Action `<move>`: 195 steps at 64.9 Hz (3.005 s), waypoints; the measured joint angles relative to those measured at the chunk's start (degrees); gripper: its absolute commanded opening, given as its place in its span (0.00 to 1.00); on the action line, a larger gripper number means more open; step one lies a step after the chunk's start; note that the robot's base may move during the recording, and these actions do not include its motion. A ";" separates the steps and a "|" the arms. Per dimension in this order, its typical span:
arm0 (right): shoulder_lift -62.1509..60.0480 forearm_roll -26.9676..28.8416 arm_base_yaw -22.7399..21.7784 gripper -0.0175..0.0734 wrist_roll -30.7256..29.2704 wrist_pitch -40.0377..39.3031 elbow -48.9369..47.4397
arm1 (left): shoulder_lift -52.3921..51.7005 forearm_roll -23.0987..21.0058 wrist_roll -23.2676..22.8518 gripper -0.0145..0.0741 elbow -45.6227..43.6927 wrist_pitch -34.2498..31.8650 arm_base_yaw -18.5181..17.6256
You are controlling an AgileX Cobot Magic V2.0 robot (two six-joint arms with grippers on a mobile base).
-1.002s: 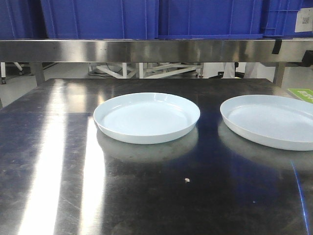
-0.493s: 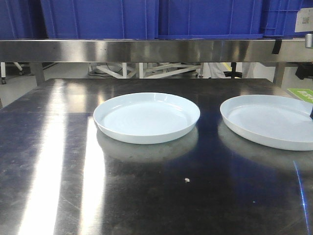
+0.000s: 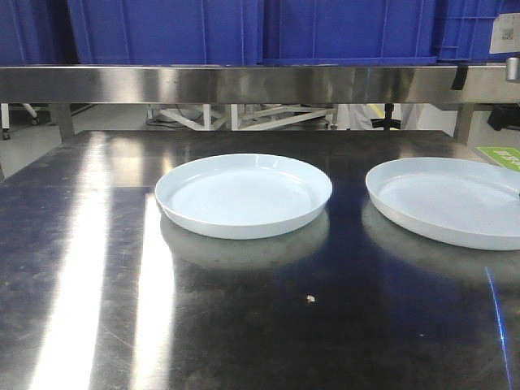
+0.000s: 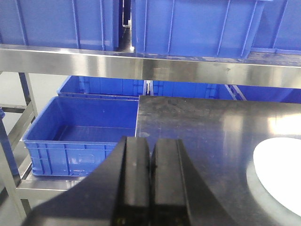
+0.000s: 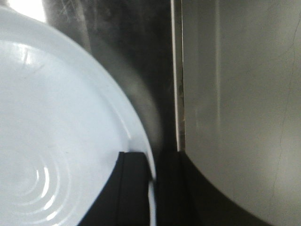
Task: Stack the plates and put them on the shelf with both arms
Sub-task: 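Grasp the plate rim with the right gripper and lift it over the centered plate, then lower the plate onto the centered plate and release, then grip the rim of the stacked plates with the right gripper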
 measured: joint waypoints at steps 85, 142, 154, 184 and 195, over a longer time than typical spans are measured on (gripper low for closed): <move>4.48 17.91 21.31 0.28 -0.66 -2.39 -12.69 | 0.00 0.00 0.00 0.26 0.00 0.00 0.00; 8.38 14.84 23.51 0.58 0.57 -4.37 -12.25 | 0.00 0.00 0.00 0.26 0.00 0.00 0.00; 8.71 14.84 24.24 0.58 0.70 -5.18 -12.25 | 0.00 0.00 0.00 0.26 0.00 0.00 0.00; 9.21 15.04 24.97 0.52 2.15 -5.28 -12.25 | 0.00 0.00 0.00 0.26 0.00 0.00 0.00; 9.91 15.32 25.15 0.52 2.42 -5.02 -12.37 | 0.00 0.00 0.00 0.26 0.00 0.00 0.00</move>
